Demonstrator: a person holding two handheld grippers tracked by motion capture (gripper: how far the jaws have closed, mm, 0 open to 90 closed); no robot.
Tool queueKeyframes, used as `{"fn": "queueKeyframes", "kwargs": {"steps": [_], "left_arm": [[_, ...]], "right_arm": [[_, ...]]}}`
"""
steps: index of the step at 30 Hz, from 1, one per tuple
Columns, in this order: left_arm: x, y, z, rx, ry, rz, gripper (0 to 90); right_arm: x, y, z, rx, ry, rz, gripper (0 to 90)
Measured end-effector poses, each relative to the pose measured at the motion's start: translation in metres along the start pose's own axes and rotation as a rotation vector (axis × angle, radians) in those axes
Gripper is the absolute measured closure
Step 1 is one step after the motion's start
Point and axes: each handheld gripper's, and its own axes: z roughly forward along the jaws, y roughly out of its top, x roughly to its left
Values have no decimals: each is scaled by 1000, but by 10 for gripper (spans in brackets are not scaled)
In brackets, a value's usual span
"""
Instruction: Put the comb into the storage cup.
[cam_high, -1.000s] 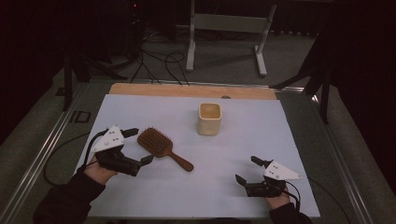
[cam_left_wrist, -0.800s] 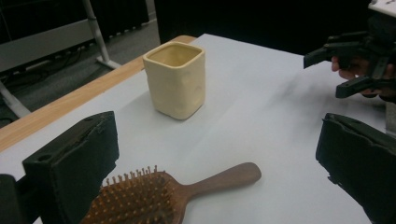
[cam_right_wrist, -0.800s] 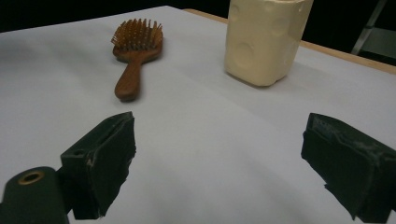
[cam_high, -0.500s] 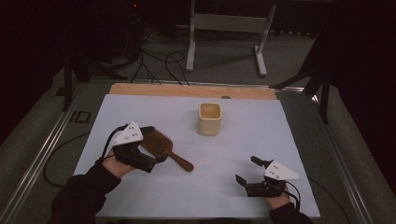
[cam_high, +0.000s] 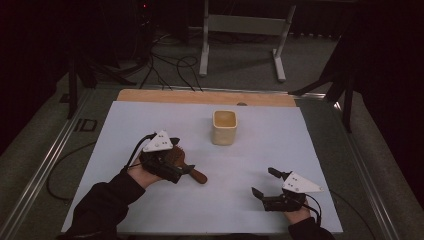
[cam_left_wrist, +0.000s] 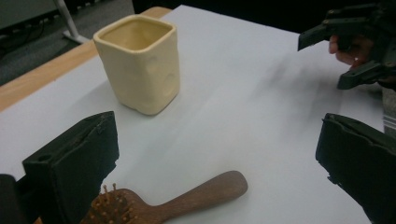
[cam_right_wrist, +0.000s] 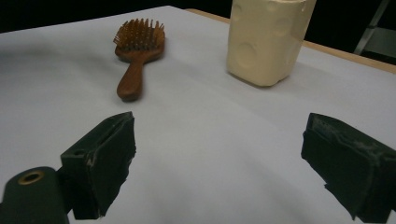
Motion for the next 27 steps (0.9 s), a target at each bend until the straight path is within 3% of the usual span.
{"fn": "queueKeyframes", "kwargs": {"steps": [13,19,23,27], "left_arm": [[1,-10,30,47,-22,-24,52],[1,-14,38,58,-43,-25,148],[0,-15,44,69,-34,-26,184],[-1,-16,50,79,-37,-28,293]], "right_arm": [[0,0,0,3,4,-2,99],[0,0,1,6,4,-2,99],[0,0,1,6,5,0,99],[0,0,1,6,5,1,99]]}}
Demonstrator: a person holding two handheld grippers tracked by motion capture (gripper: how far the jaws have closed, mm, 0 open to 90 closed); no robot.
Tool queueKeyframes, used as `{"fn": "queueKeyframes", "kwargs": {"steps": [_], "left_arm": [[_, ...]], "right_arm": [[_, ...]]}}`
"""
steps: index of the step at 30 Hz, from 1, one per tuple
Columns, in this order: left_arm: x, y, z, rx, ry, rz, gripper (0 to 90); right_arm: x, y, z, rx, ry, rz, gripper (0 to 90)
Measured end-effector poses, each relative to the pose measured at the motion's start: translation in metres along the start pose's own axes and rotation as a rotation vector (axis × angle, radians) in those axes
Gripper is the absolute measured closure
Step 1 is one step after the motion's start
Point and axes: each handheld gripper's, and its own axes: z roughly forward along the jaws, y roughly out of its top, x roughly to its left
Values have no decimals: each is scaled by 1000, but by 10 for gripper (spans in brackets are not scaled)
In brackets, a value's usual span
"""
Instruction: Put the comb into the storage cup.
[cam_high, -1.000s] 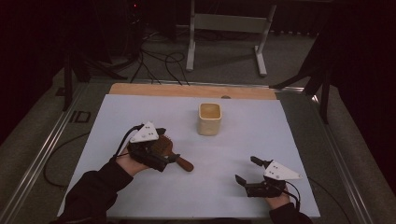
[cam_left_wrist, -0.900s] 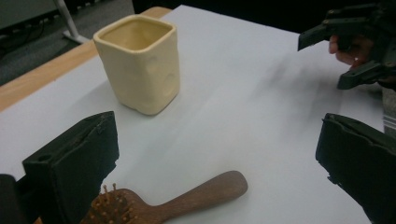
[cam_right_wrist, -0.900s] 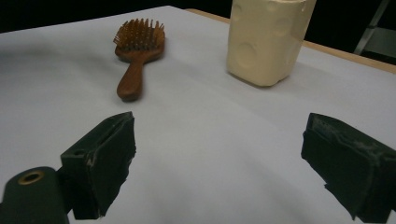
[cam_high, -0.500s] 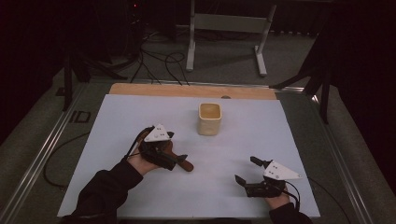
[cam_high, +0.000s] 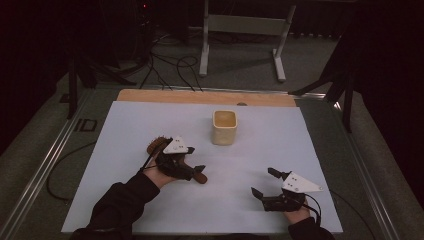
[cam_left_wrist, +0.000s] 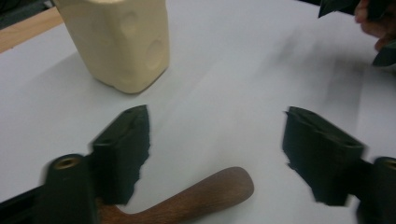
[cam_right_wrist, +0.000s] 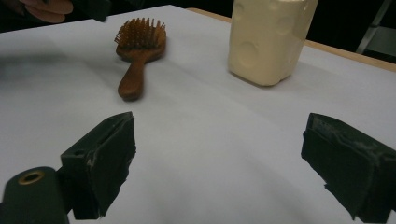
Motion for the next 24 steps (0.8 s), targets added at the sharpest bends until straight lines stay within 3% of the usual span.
{"fn": "queueKeyframes", "kwargs": {"steps": [7,16,24], "left_arm": [[0,-1,11,38,14,-13,497],[1,-3,22,71,42,-28,673],[1,-5,34,104,42,-34,814]], "right_arm": [[0,0,0,-1,2,-2,99],[0,0,0,-1,3,-1,99],[0,0,0,-2,5,-1,100]]}}
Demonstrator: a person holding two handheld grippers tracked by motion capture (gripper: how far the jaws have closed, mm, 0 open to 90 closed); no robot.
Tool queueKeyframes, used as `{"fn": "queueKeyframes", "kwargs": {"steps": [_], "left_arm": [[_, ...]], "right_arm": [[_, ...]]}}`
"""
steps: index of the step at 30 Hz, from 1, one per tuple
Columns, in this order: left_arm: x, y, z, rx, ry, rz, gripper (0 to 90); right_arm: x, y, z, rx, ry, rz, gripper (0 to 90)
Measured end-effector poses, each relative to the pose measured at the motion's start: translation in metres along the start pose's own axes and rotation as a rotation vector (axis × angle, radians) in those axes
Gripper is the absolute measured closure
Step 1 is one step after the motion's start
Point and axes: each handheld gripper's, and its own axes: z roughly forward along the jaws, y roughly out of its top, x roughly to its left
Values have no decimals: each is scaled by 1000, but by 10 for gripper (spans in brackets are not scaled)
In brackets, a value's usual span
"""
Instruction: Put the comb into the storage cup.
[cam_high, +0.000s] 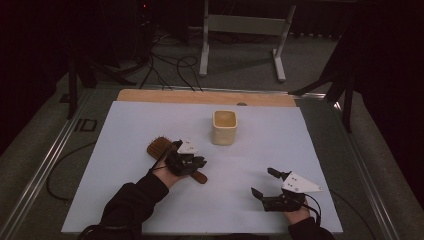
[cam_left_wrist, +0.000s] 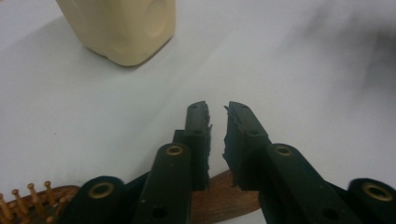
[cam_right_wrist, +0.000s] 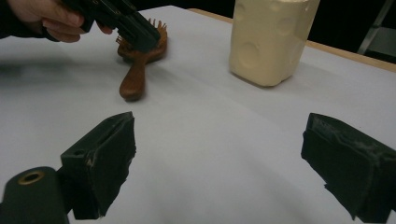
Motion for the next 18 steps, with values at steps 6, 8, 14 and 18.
{"fn": "queueKeyframes", "kwargs": {"steps": [6,8,14,18], "left_arm": [[-1,2,8,44,0,4,897],[-1,2,12,62,2,-4,900],[-1,2,21,121,0,-41,900],[-3,1,29,159,-2,-56,900]], "right_arm": [[0,0,0,0,1,0,99],[0,0,0,1,0,0,99],[0,0,0,0,2,0,99],[0,0,0,-1,2,1,99]]}}
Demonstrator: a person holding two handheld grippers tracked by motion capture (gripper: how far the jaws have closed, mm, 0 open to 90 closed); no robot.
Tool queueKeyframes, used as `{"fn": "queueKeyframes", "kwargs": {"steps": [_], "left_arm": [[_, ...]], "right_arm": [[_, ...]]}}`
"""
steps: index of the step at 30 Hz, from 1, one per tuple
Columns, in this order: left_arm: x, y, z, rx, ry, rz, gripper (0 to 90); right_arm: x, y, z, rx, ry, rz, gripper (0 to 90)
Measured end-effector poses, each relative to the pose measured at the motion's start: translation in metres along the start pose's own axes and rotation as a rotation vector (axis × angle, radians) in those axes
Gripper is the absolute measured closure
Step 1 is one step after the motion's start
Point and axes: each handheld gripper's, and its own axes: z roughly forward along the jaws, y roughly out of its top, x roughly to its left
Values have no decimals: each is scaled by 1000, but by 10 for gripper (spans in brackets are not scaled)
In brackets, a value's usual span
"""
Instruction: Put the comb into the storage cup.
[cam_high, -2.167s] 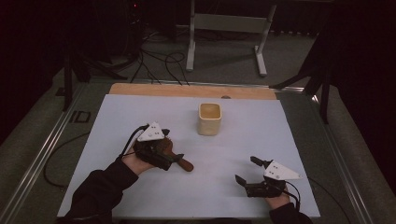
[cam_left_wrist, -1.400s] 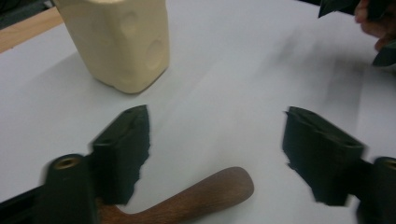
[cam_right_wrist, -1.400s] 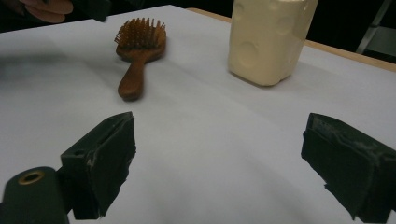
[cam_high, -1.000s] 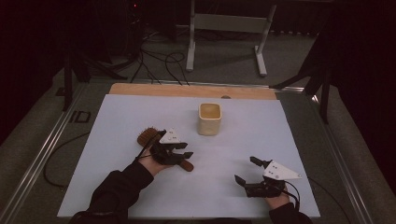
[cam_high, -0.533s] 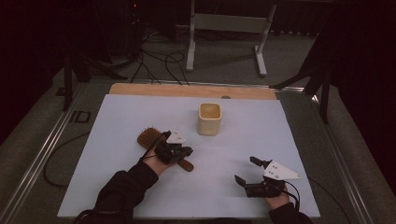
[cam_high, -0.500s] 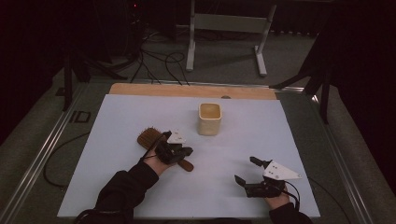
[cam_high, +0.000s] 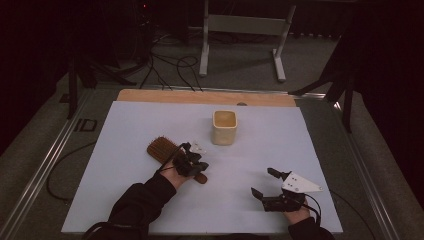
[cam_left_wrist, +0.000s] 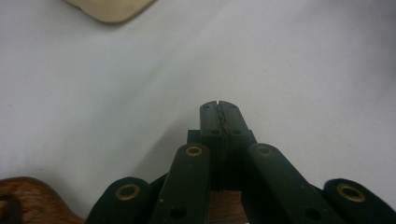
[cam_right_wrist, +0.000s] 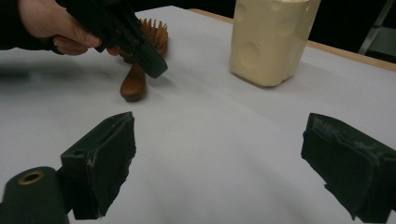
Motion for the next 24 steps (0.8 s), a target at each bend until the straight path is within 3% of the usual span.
{"fn": "queueKeyframes", "kwargs": {"steps": [14,24], "left_arm": [[-1,-3,5,60,-10,-9,900],[-4,-13,-3,90,-25,-10,900]], "right_arm": [[0,0,0,-1,0,2,100],[0,0,0,-1,-1,1,99]]}}
